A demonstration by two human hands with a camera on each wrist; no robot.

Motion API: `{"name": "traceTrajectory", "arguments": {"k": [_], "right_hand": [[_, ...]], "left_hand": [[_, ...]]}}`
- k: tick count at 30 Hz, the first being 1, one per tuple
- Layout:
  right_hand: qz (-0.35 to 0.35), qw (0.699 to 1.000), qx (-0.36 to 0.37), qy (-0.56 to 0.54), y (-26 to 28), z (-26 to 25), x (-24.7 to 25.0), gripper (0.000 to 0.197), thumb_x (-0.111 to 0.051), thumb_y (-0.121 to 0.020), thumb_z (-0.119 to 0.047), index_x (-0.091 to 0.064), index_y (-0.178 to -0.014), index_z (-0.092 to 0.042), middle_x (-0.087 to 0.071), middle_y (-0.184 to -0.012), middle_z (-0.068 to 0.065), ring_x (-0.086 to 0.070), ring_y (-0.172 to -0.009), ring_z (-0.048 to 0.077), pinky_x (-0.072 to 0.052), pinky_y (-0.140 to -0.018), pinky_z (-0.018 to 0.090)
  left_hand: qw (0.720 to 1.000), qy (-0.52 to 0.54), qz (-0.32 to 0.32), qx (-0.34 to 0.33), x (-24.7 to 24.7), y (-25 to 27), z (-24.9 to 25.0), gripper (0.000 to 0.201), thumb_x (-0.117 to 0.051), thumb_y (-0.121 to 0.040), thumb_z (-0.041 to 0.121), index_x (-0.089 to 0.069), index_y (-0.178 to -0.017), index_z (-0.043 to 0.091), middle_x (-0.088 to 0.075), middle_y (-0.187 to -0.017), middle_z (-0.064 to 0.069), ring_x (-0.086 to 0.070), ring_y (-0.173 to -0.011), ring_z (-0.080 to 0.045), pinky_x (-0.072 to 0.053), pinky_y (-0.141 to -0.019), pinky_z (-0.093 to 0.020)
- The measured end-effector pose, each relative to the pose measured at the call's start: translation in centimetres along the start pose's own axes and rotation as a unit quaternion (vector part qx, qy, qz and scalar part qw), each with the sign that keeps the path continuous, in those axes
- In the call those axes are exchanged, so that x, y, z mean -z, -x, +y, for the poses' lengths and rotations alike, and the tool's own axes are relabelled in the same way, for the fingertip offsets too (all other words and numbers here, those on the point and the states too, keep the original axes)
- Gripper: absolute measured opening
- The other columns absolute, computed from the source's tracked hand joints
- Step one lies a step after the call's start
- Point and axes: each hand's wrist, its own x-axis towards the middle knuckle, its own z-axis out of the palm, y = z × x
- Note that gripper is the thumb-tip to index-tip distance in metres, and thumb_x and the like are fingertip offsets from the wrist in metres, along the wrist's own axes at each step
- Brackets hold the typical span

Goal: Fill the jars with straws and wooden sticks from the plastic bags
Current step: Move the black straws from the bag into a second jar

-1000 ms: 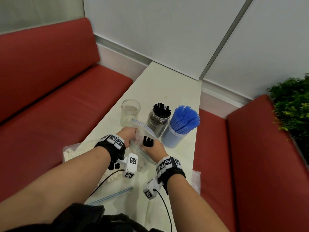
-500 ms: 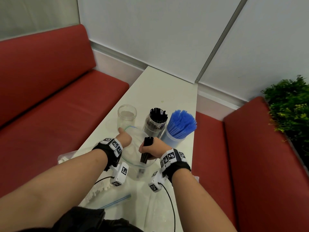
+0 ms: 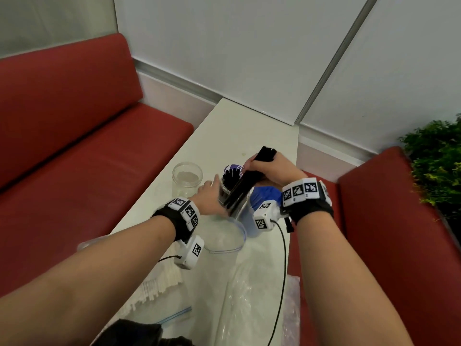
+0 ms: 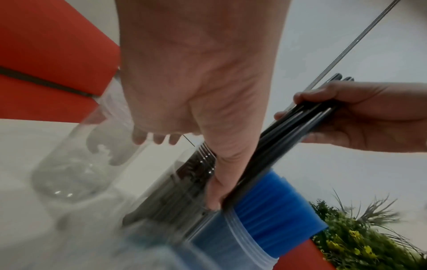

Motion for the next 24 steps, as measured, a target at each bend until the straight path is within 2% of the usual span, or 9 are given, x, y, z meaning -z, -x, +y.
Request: {"name": "traceTrajectory", "arguments": {"k": [3,6,8,14,19,24], "right_hand": [[-0.001,1.0,0.004,-0.03,-1.4,-0.4,1.5,0.008,-0.073,-0.087,-0.01,-0.076,-0.083,-0.015,-0.078,-0.095,0.014,-0.076,-0.094,0.025,-0.061,-0.07,0.032],[-0.004,0.999,0.002,-0.053,-2.4,-0.2,2.6,0.006,-0.074,-0.087,-0.012,-0.074,-0.093,-0.011,-0.077,-0.099,0.015,-0.075,-0.098,0.026,-0.061,-0.07,0.033],[0.002,0.998,0.001,-0.056,-3.0,-0.2,3.2,0.011,-0.074,-0.087,-0.012,-0.073,-0.097,-0.009,-0.077,-0.102,0.016,-0.075,-0.1,0.026,-0.061,-0.072,0.033],[0.015,0.998,0.011,-0.059,-4.1,-0.8,4.4,0.006,-0.072,-0.089,-0.009,-0.072,-0.095,-0.007,-0.076,-0.102,0.018,-0.075,-0.098,0.027,-0.061,-0.072,0.032],[0.012,0.998,0.001,-0.054,-4.8,-0.8,4.7,0.008,-0.071,-0.091,-0.008,-0.071,-0.098,-0.006,-0.076,-0.104,0.019,-0.075,-0.098,0.027,-0.062,-0.075,0.034],[0.023,0.997,-0.002,-0.07,-5.2,-0.7,4.9,0.007,-0.07,-0.091,-0.007,-0.07,-0.097,-0.004,-0.075,-0.103,0.021,-0.076,-0.096,0.026,-0.06,-0.067,0.029]], "left_hand": [[0.996,0.047,0.051,-0.049,0.1,-2.2,0.5,0.148,-0.089,-0.058,0.051,0.021,-0.152,0.016,-0.007,-0.16,-0.013,-0.008,-0.149,-0.031,-0.022,-0.116,-0.056],[0.991,0.086,0.063,-0.082,-0.4,-3.4,0.2,0.154,-0.089,-0.05,0.057,0.022,-0.152,0.024,-0.013,-0.16,-0.009,-0.013,-0.148,-0.026,-0.025,-0.114,-0.057],[0.987,0.111,0.071,-0.095,-0.7,-3.8,-0.1,0.153,-0.089,-0.049,0.059,0.022,-0.151,0.029,-0.019,-0.159,-0.007,-0.018,-0.147,-0.023,-0.026,-0.114,-0.056],[0.976,0.128,0.131,-0.12,-2.1,-4.4,-0.6,0.151,-0.088,-0.044,0.062,0.023,-0.146,0.047,-0.024,-0.158,0.002,-0.025,-0.146,-0.019,-0.028,-0.112,-0.057],[0.97,0.122,0.171,-0.12,-2.8,-5.3,0.0,0.147,-0.086,-0.048,0.062,0.023,-0.146,0.049,-0.025,-0.156,0.003,-0.027,-0.144,-0.018,-0.018,-0.115,-0.059],[0.966,0.132,0.2,-0.094,-3.2,-6.0,0.6,0.131,-0.074,-0.055,0.065,0.014,-0.149,0.045,-0.036,-0.148,0.004,-0.038,-0.137,-0.017,-0.016,-0.116,-0.057]]}}
